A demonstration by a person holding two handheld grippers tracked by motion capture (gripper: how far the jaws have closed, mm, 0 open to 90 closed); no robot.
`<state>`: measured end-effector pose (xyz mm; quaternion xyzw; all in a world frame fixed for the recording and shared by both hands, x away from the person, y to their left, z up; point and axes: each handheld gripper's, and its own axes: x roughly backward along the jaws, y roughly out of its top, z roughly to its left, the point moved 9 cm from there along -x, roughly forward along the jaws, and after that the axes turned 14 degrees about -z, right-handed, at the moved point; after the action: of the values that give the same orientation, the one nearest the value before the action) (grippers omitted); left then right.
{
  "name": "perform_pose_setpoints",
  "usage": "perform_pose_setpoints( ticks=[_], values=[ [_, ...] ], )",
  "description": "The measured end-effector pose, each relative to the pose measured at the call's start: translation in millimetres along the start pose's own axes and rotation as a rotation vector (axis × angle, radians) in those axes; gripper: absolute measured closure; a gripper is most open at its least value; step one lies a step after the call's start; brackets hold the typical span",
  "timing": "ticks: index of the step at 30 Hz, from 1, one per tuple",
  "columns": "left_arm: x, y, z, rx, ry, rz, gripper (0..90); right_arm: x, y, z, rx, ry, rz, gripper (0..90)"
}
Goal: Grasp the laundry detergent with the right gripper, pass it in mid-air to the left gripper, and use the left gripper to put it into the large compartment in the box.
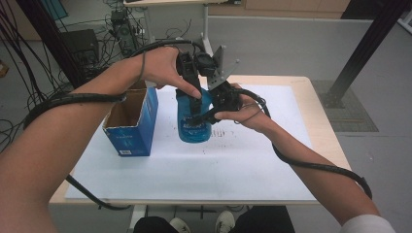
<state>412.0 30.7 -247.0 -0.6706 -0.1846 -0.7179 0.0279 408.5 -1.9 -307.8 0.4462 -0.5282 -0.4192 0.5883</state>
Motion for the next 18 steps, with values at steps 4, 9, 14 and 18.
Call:
perform_pose_setpoints(
  ticks=[4, 9, 14, 18],
  values=[
    [-0.2, 0.4, -0.1, -0.003, 0.000, 0.001, 6.2, -0.3, -0.9, 0.2, 0.000, -0.002, 0.003, 44.0],
    [0.5, 1.6, -0.3, -0.006, 0.003, 0.000, 6.2, -0.1, -0.5, 0.0, 0.002, -0.007, 0.003, 44.1],
    [0.7, 1.3, -1.1, -0.004, 0.003, 0.000, 6.3, 1.5, 1.3, -0.4, 0.005, -0.008, 0.000, 44.1],
    [1.6, 2.7, -1.4, -0.004, 0.006, -0.009, 6.6, 2.8, 1.5, -0.8, 0.006, -0.010, -0.002, 44.1]
  ],
)
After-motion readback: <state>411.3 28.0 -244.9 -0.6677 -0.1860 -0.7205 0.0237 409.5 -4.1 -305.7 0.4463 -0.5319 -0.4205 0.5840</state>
